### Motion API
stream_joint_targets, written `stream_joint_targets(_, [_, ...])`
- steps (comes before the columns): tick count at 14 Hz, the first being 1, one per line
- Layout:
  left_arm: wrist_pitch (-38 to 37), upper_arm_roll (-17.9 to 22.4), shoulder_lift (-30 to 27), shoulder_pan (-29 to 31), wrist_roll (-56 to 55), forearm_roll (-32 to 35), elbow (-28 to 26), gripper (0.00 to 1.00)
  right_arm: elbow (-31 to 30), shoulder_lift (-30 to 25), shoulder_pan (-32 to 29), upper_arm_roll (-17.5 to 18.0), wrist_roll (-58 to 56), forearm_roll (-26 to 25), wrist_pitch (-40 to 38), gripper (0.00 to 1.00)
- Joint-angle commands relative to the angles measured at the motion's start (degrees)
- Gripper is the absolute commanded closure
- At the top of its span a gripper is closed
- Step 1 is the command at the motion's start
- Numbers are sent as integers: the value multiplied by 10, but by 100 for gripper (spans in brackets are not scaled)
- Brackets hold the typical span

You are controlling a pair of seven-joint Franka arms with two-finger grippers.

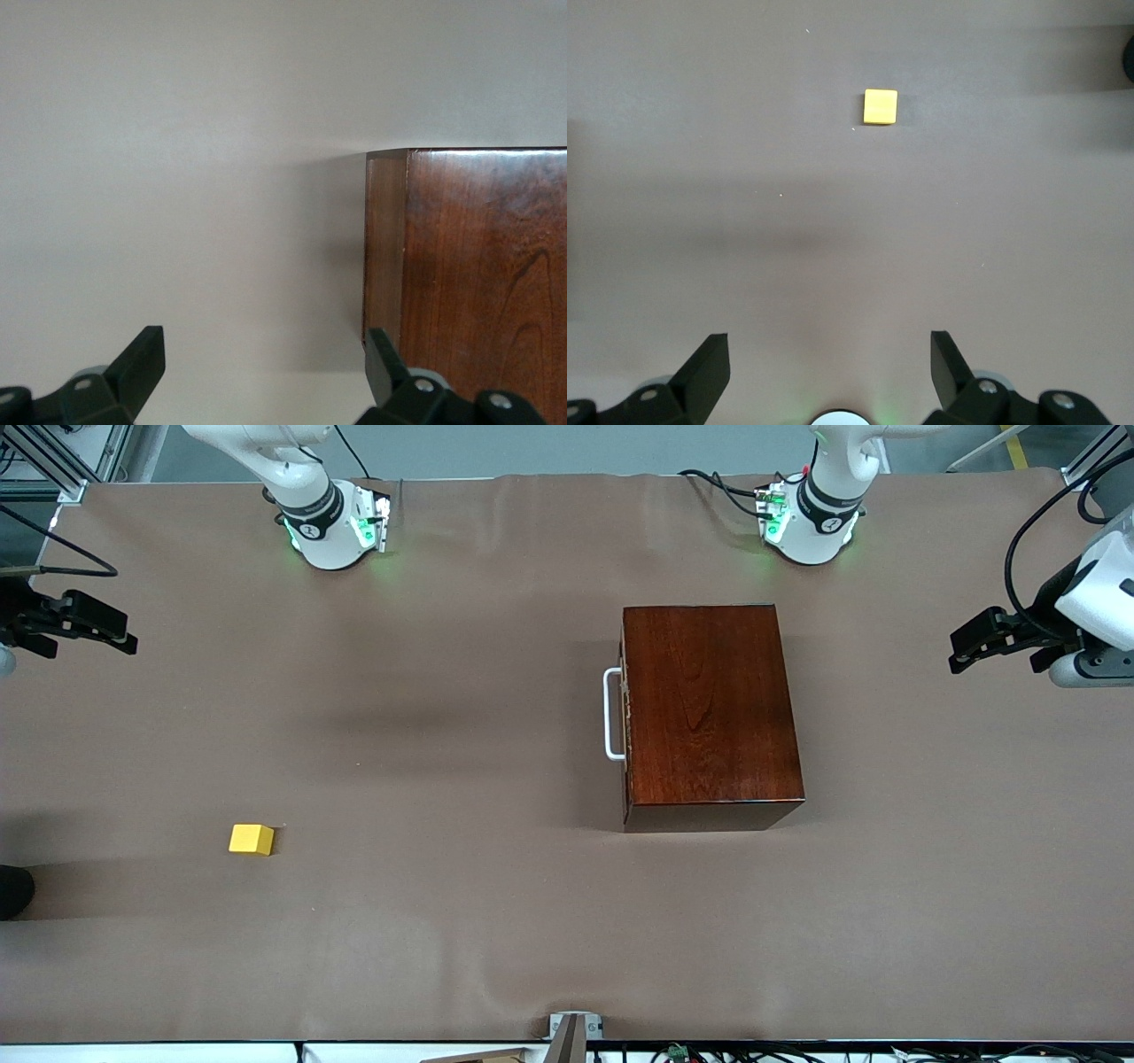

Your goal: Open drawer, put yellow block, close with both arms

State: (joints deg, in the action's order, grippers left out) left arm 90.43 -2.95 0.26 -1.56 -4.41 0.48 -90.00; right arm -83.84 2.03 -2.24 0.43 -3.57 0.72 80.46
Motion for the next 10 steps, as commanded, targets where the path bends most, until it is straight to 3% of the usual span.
stream_joint_targets(1, [4,0,9,-5,2,10,11,0,-8,-10,-3,5,0,-6,0,0])
stream_joint_targets(5, [5,-14,10,-26,5,2,15,0,-8,-9,-2,5,0,-7,0,0])
stream_joint_targets(10, [2,-64,75,-119,-49,-6,76,0,-8,-9,-1,5,0,-7,0,0])
